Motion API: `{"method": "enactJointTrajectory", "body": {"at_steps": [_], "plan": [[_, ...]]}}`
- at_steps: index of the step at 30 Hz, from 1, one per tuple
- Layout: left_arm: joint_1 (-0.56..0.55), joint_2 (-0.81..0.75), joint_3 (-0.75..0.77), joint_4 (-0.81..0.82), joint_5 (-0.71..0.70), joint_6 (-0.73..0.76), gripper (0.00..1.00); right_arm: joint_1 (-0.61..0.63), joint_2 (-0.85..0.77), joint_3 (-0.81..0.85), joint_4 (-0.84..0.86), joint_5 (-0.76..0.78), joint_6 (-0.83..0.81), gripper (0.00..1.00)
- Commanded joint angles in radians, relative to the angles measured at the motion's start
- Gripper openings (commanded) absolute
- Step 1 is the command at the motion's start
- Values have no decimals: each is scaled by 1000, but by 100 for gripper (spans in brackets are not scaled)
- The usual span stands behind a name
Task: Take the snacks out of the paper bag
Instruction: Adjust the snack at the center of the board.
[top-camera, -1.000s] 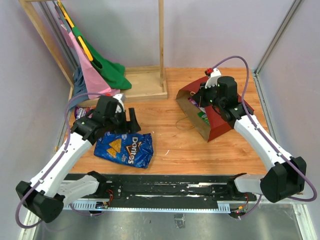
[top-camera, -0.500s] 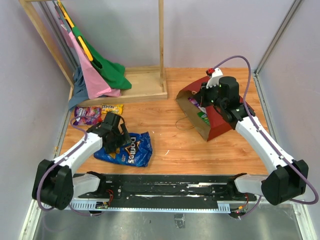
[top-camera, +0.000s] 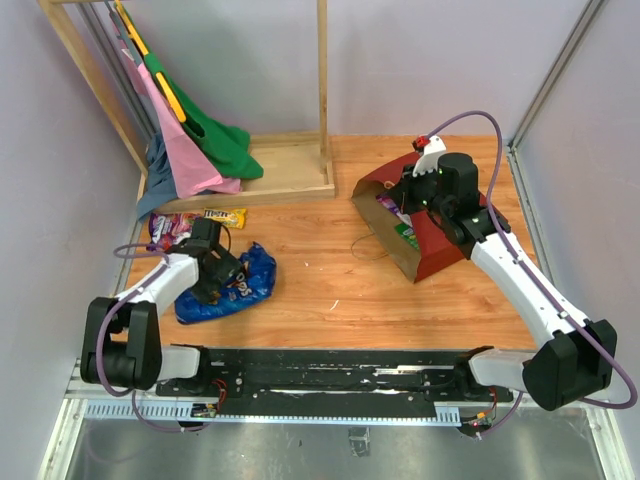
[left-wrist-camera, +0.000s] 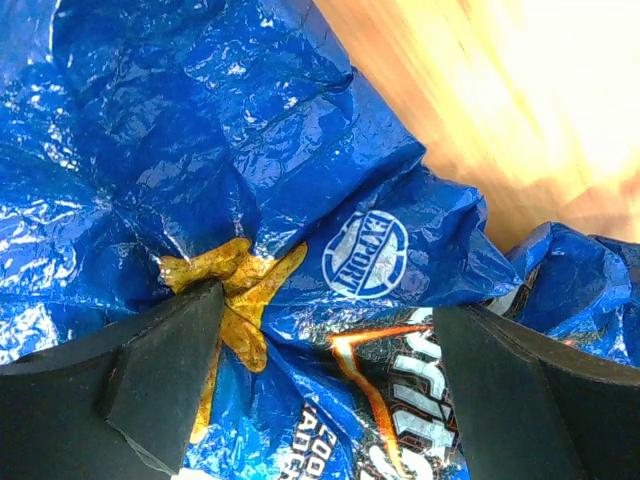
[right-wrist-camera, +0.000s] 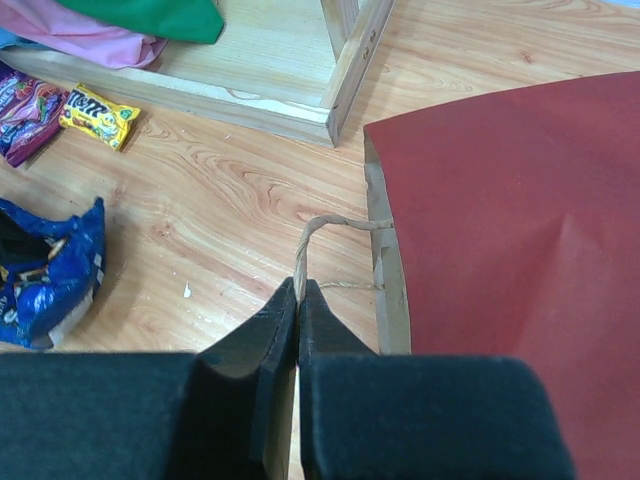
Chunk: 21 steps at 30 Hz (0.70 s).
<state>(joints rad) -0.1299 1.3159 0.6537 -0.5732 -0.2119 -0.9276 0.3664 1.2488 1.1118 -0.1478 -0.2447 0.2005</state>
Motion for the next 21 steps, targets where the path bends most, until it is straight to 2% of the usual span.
{"method": "enactJointTrajectory", "body": {"at_steps": [1,4,6,8,12,14,19,21], "plan": [[108,-14,-67,10,-149,-22,92,19,-23,13,8,2,-14,3],[139,-63,-31,-7,-217,-39,93,19,-22,12,9,1,-10,4],[139,-109,9,8,-214,0,95,19,-22,11,11,-3,-7,4],[138,-172,52,56,-138,97,98,19,-18,12,13,-8,-5,3],[125,-307,110,140,109,315,98,19,-12,16,17,-14,2,4],[102,-348,110,124,193,346,97,19,-7,12,25,-20,9,4],[-3,-385,-44,133,321,272,64,21,14,12,45,-48,32,3],[-33,-376,-122,174,334,238,58,25,22,13,52,-55,36,3]]}}
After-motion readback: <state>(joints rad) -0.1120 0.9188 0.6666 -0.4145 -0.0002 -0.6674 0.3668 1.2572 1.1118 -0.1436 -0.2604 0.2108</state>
